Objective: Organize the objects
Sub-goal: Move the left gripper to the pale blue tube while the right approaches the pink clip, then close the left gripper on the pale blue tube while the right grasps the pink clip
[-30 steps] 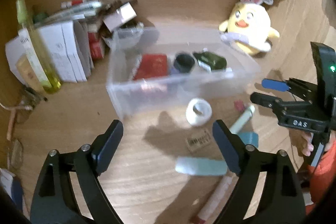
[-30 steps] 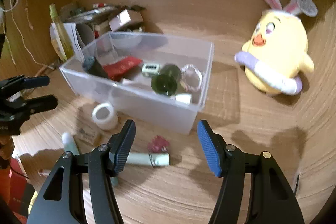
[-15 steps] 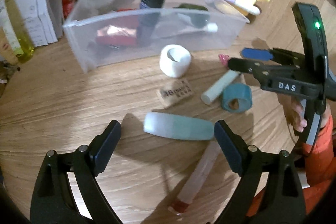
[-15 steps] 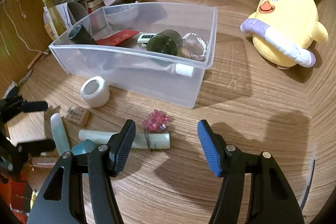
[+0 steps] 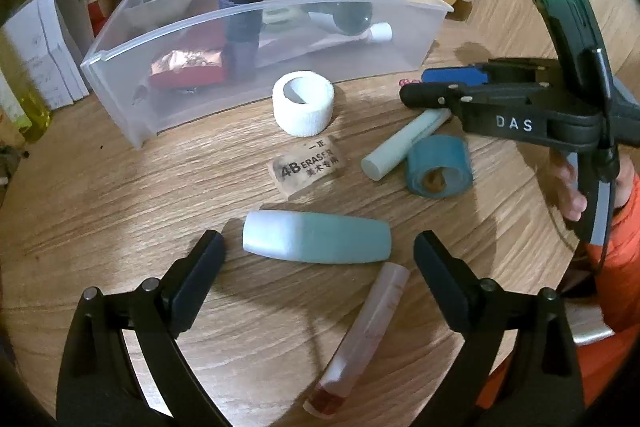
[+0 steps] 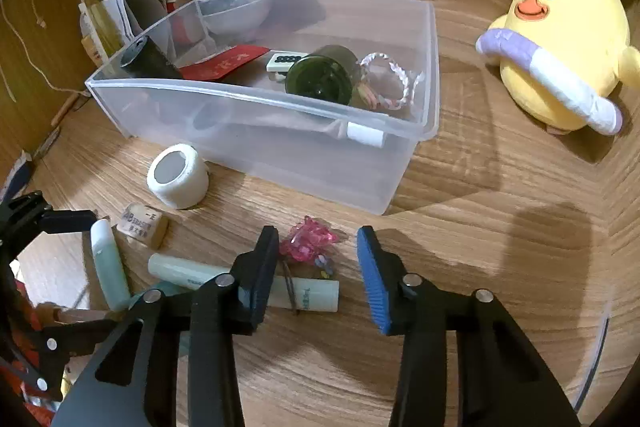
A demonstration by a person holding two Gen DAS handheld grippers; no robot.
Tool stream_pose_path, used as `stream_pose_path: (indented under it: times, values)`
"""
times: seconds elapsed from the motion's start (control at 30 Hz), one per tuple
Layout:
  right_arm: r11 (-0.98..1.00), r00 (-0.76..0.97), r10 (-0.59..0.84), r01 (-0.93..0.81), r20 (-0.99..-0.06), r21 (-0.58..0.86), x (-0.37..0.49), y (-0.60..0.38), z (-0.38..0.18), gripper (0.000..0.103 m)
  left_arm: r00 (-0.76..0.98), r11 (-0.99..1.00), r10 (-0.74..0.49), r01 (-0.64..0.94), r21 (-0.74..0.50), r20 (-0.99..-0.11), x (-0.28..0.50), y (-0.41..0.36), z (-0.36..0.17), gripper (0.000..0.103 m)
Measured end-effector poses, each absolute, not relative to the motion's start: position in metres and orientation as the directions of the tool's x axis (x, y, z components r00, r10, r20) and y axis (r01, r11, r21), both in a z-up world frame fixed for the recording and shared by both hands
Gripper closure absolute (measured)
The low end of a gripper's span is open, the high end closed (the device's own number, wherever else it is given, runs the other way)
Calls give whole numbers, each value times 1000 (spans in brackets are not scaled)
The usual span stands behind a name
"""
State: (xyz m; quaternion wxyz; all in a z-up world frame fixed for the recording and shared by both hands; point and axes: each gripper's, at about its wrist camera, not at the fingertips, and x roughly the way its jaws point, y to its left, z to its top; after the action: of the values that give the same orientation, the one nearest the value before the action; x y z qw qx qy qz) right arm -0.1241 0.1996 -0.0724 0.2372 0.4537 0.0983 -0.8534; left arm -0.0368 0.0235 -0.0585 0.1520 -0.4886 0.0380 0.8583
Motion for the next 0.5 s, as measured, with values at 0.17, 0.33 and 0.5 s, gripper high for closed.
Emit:
stream_pose_path:
  times: [0.17,0.33,0.5]
  values:
    - [-868,-489,-309,496,-815,32,-123,199,-72,76,-501,-951,199,-307,-42,-843,-35,27,-60,7]
    - [-873,-507,-321,486,-800,42,-121,201,-69,76,-527,-955,175,-296,-13,-832,-32,28,-61,14]
    - [-879,-551,-341,475,-762,50,-117,209,-49,76,-537,-959,175,-284,-19,-825,-34,26,-58,30]
